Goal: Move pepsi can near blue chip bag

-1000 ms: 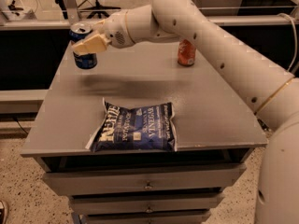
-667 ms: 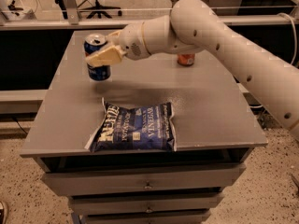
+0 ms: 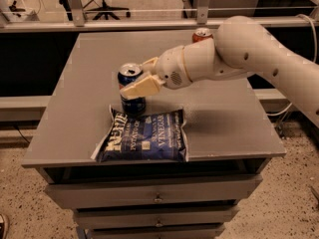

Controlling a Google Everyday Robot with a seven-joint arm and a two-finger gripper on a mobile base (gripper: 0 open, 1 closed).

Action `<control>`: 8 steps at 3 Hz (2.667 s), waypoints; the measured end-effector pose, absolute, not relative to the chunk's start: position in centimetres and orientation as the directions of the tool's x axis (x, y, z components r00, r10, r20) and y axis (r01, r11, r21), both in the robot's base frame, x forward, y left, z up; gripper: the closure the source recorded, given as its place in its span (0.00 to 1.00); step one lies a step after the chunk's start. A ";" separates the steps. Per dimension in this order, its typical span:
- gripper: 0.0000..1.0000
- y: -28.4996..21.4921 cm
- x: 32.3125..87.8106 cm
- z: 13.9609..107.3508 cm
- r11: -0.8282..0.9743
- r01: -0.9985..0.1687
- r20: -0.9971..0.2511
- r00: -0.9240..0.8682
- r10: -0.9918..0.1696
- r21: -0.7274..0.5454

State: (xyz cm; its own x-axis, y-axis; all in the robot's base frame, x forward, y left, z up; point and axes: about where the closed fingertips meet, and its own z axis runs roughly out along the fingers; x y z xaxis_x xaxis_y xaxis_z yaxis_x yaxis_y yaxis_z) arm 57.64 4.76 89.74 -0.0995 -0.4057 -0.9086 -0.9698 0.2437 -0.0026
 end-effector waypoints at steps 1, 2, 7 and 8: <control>0.82 2.2 56.1 89.5 0.263 -0.965 -0.896 -0.116 -0.429 -0.001; 0.59 1.4 55.2 89.2 0.268 -0.963 -0.893 -0.120 -0.433 -0.001; 0.00 -6.3 54.4 88.4 0.390 -0.921 -0.920 -0.165 -0.356 0.014; 0.00 -13.8 54.4 89.5 0.499 -0.867 -0.953 -0.136 -0.270 -0.017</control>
Offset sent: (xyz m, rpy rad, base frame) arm -0.0330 -0.0490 -0.0091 -0.0387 0.0122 -0.0416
